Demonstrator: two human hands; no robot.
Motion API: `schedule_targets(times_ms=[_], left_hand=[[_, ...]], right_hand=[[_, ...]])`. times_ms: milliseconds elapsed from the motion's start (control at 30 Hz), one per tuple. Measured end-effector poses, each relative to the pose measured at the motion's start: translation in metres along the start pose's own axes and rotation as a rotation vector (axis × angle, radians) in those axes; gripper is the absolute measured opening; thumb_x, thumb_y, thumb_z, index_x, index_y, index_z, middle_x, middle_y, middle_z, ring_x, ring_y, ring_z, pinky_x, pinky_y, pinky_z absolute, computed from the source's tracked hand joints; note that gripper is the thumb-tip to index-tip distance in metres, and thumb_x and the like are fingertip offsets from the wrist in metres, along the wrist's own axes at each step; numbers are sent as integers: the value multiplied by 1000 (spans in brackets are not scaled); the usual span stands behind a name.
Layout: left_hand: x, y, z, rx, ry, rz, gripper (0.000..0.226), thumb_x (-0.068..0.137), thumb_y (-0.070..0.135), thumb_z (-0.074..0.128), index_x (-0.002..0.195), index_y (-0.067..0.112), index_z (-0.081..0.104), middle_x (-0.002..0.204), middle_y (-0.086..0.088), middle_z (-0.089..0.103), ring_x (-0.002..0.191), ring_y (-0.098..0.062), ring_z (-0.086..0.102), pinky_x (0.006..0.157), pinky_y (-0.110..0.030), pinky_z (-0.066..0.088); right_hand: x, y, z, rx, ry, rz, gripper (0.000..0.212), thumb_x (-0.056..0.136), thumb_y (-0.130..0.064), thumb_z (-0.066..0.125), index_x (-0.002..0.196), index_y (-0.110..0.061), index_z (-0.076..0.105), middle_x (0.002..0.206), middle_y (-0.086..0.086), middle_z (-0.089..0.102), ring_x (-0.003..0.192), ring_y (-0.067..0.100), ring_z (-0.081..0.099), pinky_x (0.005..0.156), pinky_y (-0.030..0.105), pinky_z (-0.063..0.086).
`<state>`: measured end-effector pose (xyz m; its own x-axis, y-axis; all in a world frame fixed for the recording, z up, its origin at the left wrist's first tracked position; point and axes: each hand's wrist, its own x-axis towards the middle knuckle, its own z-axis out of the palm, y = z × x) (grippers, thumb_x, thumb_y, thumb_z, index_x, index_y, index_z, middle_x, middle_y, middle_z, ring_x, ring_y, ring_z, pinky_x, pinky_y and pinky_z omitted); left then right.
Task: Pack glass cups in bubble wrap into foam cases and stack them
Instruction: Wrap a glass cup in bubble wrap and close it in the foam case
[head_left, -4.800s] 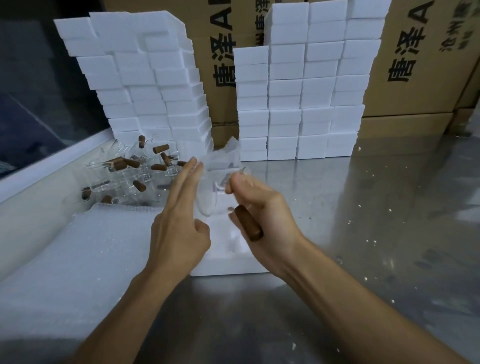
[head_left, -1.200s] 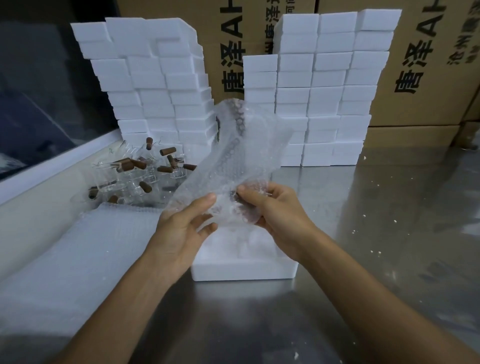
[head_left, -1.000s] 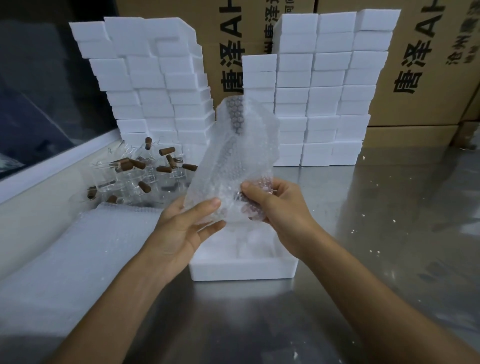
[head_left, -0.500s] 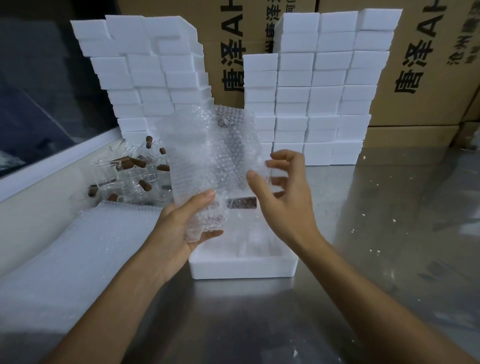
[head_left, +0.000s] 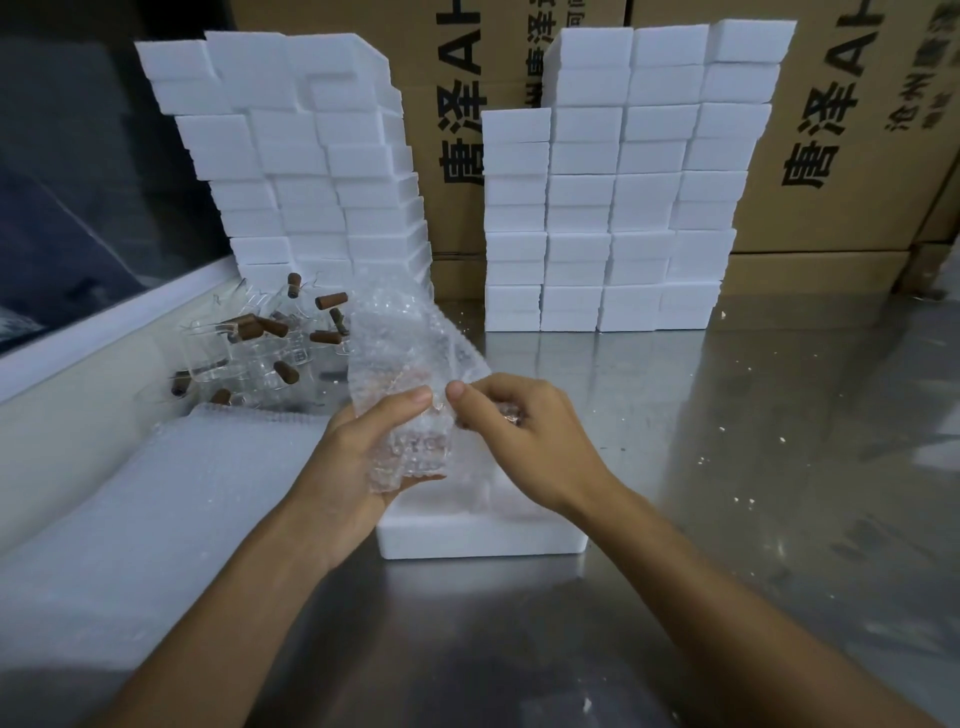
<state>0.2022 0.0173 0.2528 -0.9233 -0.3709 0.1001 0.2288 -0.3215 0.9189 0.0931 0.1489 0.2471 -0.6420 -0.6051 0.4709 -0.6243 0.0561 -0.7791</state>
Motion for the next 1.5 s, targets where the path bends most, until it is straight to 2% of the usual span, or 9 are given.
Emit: schedule_targets(times_ms=[100,200,333,500,867,1033,1133,1300,1500], left_hand=[[1,-2,-1,-3,1,21,54,78,24,70,130,12,60,111,-9,71,100,-22,71,70,-30,57],[2,-4,0,-3,9,44,62,70,25,78,129,15,61,115,-10,71,104,-25,69,73,-31,57],[1,-5,0,-15,-19,66,64,68,26,78,129,12,61,119,-15,69,109,-31,67,78,-34,57],[1,-5,0,11,-17,80,68,65,26,79,128,11,60,119,-15,68,111,-33,66,83,-39,56],[0,-5,-1,55,-68,134,56,63,20,79,116,8,66,108,-14,70,103,-32,69,78,-34,57],[3,3,-11,22,-12,129,26,74,21,69,99,18,75,101,-3,74,96,-20,70,75,-30,58],[6,8,-17,181,83,136,38,73,18,75,110,14,69,102,-4,73,92,-21,67,75,-32,50],[8,11,-21,156,225,190,54,61,10,77,113,12,63,78,-6,69,59,-13,59,42,-20,43],[9,3,-15,527,329,351,38,73,-5,79,80,32,74,83,8,74,76,-8,71,62,-24,57]], right_hand=[[2,-2,0,20,28,7,40,88,-61,52,68,-29,67,73,-14,71,77,6,68,74,34,57],[3,-1,1,25,60,9,44,94,-52,52,58,-29,63,62,-22,65,69,-2,64,63,13,47],[4,-1,5,103,91,89,56,96,-46,53,67,2,57,58,7,52,56,7,49,60,30,41],[4,-7,3,191,0,231,46,95,-43,51,68,-7,60,60,2,58,49,13,57,58,33,47],[5,-8,1,88,50,283,47,90,-35,50,51,-19,29,55,4,28,52,18,24,55,33,23],[7,-6,-6,39,114,259,42,85,-22,52,50,-15,32,52,2,24,49,13,19,52,30,20],[7,-3,-11,-45,102,186,51,88,-21,52,41,-15,32,40,-8,27,40,9,22,47,24,24],[6,-2,-11,-201,77,22,56,92,-22,53,36,-23,47,38,-12,50,36,9,42,43,16,31],[3,-9,-3,-312,79,-106,47,95,-27,51,54,-5,62,45,4,54,43,25,48,47,36,46]])
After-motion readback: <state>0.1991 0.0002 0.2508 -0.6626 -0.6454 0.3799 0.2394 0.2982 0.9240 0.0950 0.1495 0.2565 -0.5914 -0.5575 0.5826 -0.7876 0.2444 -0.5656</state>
